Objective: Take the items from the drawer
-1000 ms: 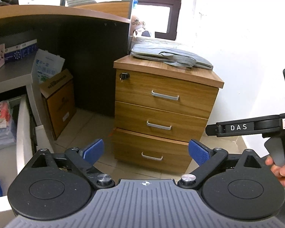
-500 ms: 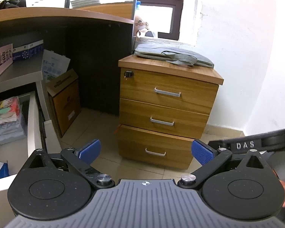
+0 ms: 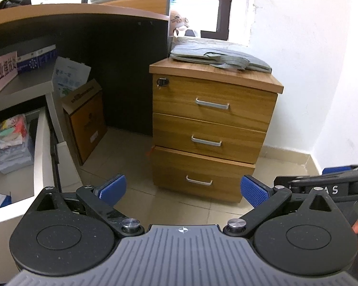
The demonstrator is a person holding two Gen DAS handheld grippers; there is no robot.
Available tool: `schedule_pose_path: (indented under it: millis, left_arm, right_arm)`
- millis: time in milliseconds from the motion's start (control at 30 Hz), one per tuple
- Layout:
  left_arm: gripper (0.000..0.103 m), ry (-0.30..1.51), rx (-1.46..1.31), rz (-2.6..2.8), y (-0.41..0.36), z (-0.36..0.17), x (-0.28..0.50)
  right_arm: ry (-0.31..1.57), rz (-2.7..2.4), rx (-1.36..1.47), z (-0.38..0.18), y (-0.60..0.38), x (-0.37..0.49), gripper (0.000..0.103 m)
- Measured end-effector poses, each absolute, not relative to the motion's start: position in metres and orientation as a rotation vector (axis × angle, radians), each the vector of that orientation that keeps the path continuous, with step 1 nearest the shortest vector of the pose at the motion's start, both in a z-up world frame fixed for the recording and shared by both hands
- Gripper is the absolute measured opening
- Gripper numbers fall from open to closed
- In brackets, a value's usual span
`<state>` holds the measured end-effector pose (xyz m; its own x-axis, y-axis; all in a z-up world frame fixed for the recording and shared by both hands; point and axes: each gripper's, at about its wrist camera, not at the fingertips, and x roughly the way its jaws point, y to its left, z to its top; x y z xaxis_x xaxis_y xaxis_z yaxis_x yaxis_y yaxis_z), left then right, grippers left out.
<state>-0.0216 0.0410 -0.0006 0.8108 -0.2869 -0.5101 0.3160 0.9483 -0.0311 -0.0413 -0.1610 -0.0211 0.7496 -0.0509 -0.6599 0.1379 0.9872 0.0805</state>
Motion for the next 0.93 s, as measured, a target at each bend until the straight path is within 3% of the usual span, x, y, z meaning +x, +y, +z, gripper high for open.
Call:
schedule_pose_path:
  millis: [933]
  left_arm:
    - [0.103,0.556,0.077,-0.301,0.0347,-0.0024,-0.0276]
  right_arm:
    - [0.751,-0.073,0.122,-0.0303,-0.1516,-0.0368,0.102]
